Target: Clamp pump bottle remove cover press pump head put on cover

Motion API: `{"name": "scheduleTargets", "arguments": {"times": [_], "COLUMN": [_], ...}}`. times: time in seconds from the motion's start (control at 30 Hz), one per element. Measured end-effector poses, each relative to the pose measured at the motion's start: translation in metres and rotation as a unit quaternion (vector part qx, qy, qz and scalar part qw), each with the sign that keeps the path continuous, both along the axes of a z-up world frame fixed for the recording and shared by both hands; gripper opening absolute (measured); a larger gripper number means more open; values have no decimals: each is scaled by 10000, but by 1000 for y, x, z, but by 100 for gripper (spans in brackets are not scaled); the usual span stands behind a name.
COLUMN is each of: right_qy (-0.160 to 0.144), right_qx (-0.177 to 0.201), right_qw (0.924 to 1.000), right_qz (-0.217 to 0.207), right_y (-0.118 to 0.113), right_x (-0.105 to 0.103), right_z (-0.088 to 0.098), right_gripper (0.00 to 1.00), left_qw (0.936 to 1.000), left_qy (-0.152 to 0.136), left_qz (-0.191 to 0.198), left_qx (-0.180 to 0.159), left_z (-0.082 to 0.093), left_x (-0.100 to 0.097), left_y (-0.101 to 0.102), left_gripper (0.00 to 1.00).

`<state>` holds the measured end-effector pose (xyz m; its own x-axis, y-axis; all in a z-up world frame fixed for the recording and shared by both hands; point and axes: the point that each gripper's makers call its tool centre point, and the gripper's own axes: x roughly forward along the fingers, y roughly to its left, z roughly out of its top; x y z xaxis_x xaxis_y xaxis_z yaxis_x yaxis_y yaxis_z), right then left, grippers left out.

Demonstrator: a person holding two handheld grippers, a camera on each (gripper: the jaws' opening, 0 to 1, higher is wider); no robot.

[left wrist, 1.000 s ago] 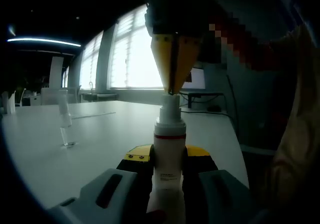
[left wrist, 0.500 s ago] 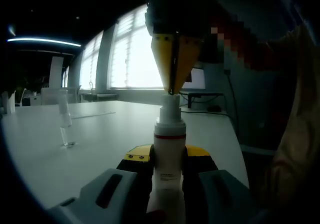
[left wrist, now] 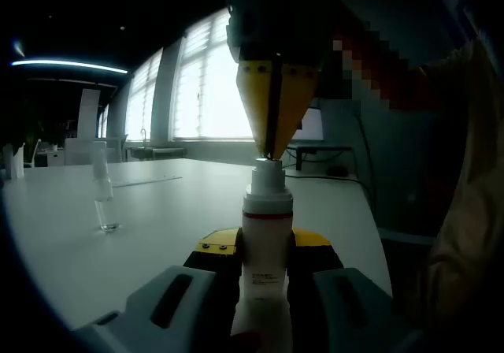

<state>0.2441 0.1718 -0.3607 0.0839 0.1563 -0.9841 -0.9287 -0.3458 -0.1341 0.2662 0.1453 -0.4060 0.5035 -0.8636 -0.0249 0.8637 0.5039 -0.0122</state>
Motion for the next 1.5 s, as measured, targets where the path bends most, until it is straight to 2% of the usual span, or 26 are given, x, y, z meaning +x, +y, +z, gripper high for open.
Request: {"name": "scheduleTargets", "arguments": {"times": [0.57,0.8,1.5], "right_qy": [-31,0,39], "right_qx": [51,155,212], "right_qw": [10000,9998,9997], "right_qz": [20,78,65], "right_y": [0,-1,0], "right_x": [0,1,1], "right_z": [1,8,8], "right_gripper": [0,0,0], "left_qw": [10000,10000,10000], "left_qy": [-2,8,2], "left_qz": [0,-2,-2], "left_qx": [0,-4,1], "left_z": [0,0,0], "left_x": [0,0,1], "left_y": [0,0,1], "left_gripper": [13,13,13]}}
